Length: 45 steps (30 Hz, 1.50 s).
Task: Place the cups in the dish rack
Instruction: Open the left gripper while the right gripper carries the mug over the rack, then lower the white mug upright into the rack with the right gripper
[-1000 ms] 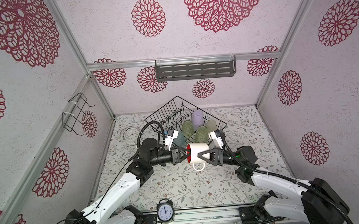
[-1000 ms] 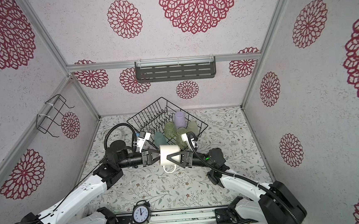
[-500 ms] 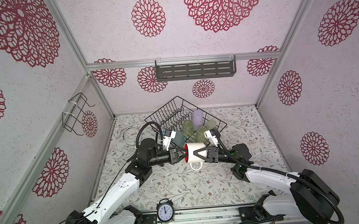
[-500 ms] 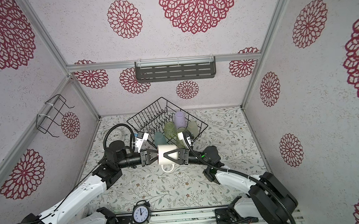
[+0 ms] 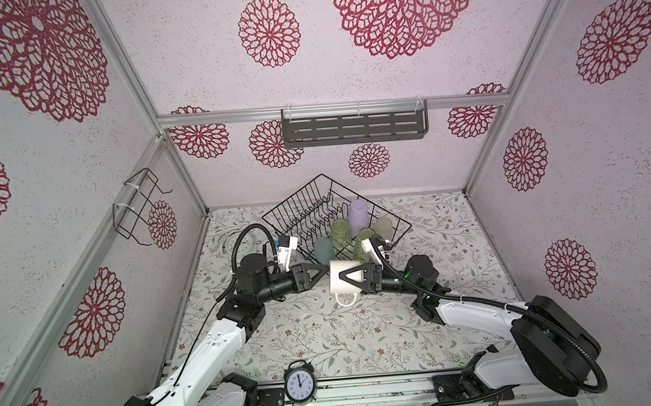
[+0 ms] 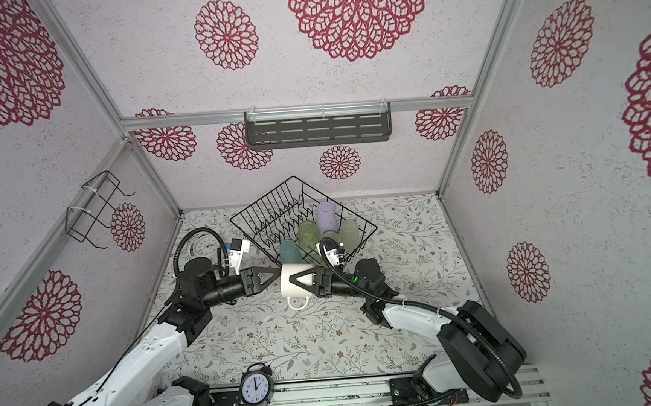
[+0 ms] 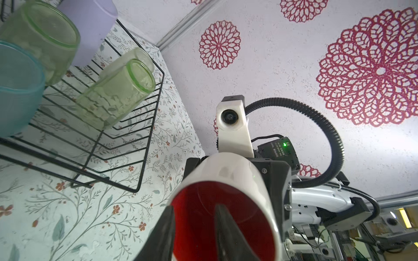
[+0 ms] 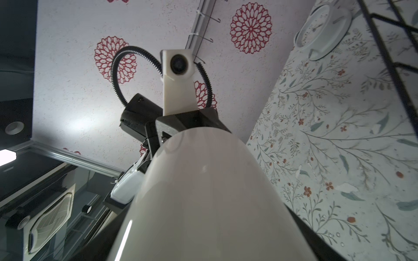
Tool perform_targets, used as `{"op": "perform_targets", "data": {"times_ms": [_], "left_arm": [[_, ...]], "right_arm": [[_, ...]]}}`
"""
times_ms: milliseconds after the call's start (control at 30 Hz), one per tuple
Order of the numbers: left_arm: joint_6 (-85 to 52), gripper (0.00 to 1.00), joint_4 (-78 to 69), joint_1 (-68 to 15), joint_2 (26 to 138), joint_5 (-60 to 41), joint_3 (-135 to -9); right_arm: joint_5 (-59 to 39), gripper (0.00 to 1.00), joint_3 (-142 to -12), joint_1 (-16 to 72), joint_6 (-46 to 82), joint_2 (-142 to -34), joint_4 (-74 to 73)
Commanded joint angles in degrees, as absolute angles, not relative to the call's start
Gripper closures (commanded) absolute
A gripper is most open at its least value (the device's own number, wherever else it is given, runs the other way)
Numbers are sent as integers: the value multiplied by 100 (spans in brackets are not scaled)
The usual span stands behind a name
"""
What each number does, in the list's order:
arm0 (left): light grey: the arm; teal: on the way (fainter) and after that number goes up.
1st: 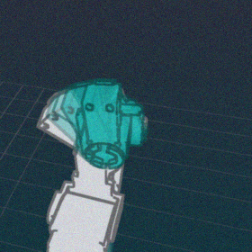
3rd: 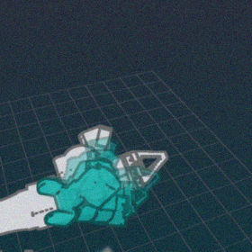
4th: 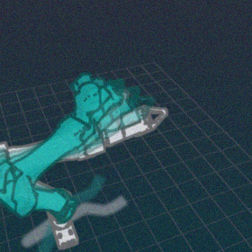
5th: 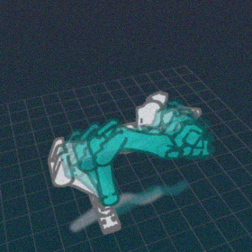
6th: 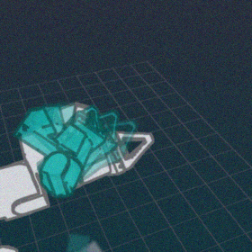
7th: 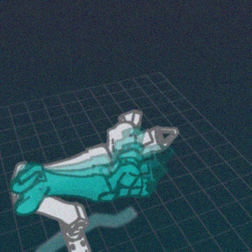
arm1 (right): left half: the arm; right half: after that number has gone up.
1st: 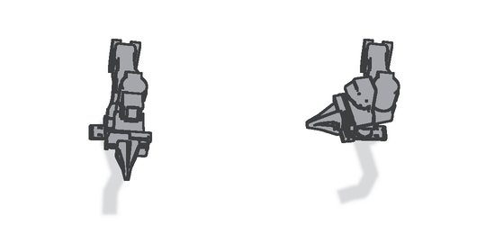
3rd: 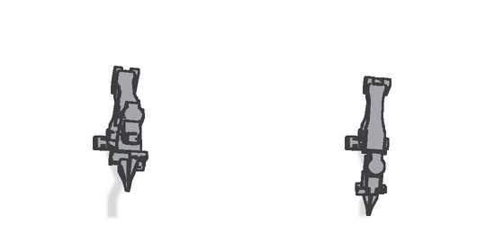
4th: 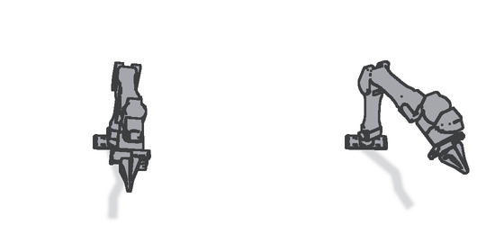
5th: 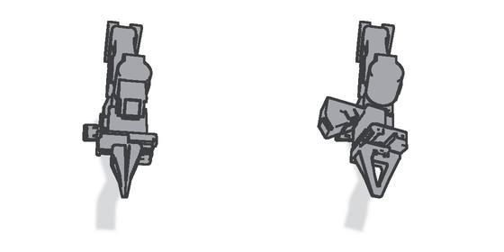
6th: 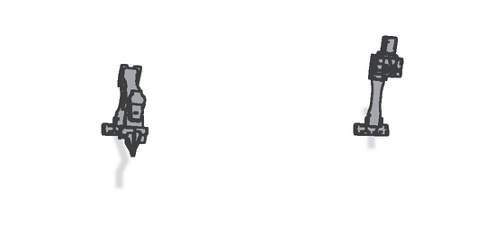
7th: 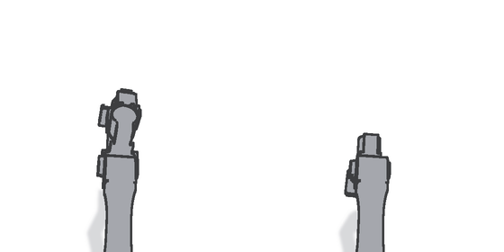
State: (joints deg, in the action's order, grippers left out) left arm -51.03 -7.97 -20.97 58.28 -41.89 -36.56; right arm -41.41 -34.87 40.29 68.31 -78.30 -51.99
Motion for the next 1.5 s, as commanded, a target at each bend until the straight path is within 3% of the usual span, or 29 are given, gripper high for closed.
{"op": "perform_targets", "data": {"times_ms": [0,233,333,500,900,1133,1467], "left_arm": [[-4989,62,-377,-1859,5523,-3929,-3564],[-4434,58,1191,-1581,4878,-2713,-3552],[-4364,39,1599,-1491,4727,-2278,-3536],[-4296,24,1983,-1382,4608,-1889,-3480],[-4350,0,2452,-1318,4682,-1254,-3365],[-4311,2,2627,-1310,4685,-1107,-3357],[-4289,2,2611,-1310,4623,-1116,-3213]], "right_arm": [[-3691,20,-4192,4034,5496,-7563,-3649],[-2870,21,-5012,4041,3805,-7480,-1635],[-2366,21,-5490,4041,3241,-7653,-775],[-1595,23,-6283,4052,2449,-7978,318],[-41,26,-8135,4315,1371,-9202,2456],[1162,26,-9025,4706,1137,-9931,3321],[1647,26,-9418,4735,1919,-10473,3903]]}}
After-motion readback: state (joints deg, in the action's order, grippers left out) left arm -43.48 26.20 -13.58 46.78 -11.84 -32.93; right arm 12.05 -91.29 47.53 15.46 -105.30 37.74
